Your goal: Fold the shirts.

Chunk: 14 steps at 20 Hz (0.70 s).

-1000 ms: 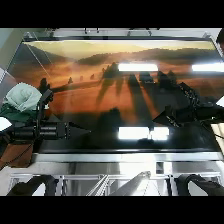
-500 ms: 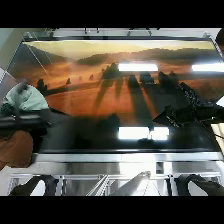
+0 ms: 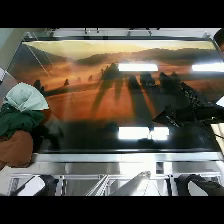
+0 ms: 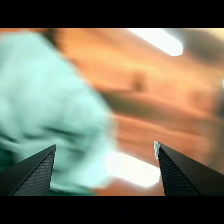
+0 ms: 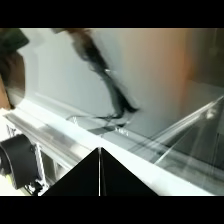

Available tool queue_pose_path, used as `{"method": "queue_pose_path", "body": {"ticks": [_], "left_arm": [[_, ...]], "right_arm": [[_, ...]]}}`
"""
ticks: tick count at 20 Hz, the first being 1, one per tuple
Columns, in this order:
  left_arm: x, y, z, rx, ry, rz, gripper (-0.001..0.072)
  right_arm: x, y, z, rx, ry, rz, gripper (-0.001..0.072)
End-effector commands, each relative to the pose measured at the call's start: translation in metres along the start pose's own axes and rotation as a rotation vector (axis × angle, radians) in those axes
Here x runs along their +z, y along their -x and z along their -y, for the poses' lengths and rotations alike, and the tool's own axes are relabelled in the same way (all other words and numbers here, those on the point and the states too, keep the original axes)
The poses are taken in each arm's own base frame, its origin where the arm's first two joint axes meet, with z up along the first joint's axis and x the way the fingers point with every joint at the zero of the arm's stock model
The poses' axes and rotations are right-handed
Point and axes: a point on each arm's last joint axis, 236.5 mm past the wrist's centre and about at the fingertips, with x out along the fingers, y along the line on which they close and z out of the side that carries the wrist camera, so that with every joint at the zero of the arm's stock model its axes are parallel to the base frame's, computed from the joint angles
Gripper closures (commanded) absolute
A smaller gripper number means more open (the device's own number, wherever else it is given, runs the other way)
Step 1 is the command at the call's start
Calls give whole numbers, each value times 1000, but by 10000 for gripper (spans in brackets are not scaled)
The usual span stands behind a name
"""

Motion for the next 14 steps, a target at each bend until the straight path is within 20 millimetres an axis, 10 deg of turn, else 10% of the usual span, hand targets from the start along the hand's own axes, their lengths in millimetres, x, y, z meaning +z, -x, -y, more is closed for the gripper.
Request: {"method": "queue_pose_path", "body": {"ticks": [1, 8, 10, 11, 14], "left_arm": [[-15, -59, -81, 87, -25, -186, -13], [-52, -146, -105, -12, 31, -382, 9], [-64, -156, -83, -79, 3, -467, 311], [-66, -156, -66, -120, -20, -504, 666], [-45, -131, 35, -405, -66, -546, 706]], "right_arm": [[9, 0, -3, 10, -5, 37, 691], [9, 0, -4, 17, -7, 39, 691], [9, 0, -4, 17, -7, 40, 691], [9, 0, -4, 17, -7, 40, 691], [9, 0, -4, 18, -7, 37, 691]]}}
